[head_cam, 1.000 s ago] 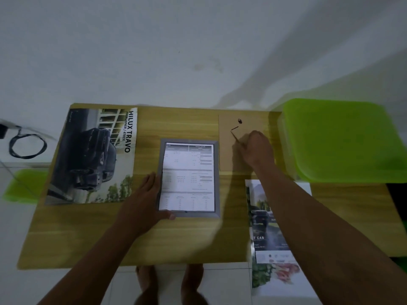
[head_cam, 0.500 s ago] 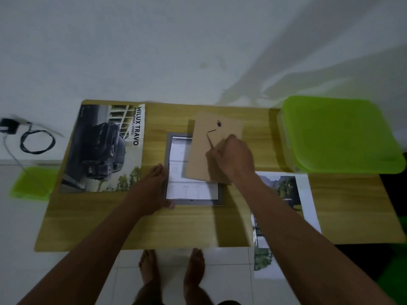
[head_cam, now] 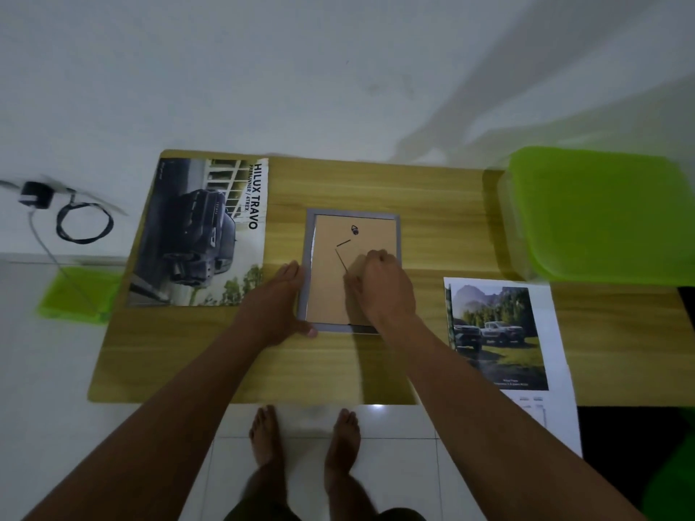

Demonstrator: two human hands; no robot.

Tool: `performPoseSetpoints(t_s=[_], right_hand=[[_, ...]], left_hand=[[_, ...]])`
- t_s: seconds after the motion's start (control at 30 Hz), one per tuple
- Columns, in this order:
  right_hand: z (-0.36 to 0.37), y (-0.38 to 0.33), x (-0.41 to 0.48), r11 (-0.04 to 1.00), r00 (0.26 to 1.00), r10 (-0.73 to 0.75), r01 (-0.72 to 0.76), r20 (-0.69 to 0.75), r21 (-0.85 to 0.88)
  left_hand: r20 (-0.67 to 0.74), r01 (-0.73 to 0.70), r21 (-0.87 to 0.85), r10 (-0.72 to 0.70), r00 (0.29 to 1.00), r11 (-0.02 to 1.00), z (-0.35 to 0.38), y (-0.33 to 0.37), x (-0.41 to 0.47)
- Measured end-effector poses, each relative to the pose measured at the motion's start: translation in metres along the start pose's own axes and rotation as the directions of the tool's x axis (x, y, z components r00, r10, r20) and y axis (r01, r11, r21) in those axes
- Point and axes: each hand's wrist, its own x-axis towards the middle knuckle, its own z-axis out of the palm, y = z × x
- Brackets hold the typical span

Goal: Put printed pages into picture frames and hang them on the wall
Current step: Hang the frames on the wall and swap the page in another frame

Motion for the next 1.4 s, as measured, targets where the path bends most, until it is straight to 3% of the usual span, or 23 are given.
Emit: performPoseSetpoints(t_s=[0.23, 0.5, 0.67, 0.83, 1.03, 1.4], right_hand=[[0.005, 0.006, -0.007, 0.995, 0.999, -0.046, 0.044, -0.016, -0.091], [-0.004, 0.006, -0.006, 0.995, 0.995, -0.1, 0.1, 0.023, 0.001], [0.0, 0.016, -0.008, 0.975, 0.974, -0.211, 0.216, 0.085, -0.06], [0.001, 0.04, -0.021, 0.901, 0.902, -0.404, 0.422, 0.152, -0.106], [-0.004, 0.05, -0.022, 0.886, 0.862, -0.384, 0.445, 0.331, -0.13], [-0.011, 0.023, -0.014, 0.935, 0.901, -0.249, 0.319, 0.356, -0.155]], left_hand=[[0.01, 0.012, 0.0, -0.012, 1.0, 1.0, -0.001, 0.001, -0.002], [0.017, 0.014, 0.01, -0.014, 1.0, 1.0, -0.001, 0.0, 0.001], [0.027, 0.025, 0.003, -0.025, 0.999, 1.0, 0.001, -0.002, 0.001], [0.043, 0.017, 0.014, -0.018, 0.999, 1.0, -0.002, 0.0, 0.002], [0.054, 0.02, 0.034, -0.021, 0.998, 0.999, -0.004, 0.004, 0.001], [0.048, 0.017, 0.051, -0.019, 0.999, 0.999, -0.007, 0.007, 0.001]])
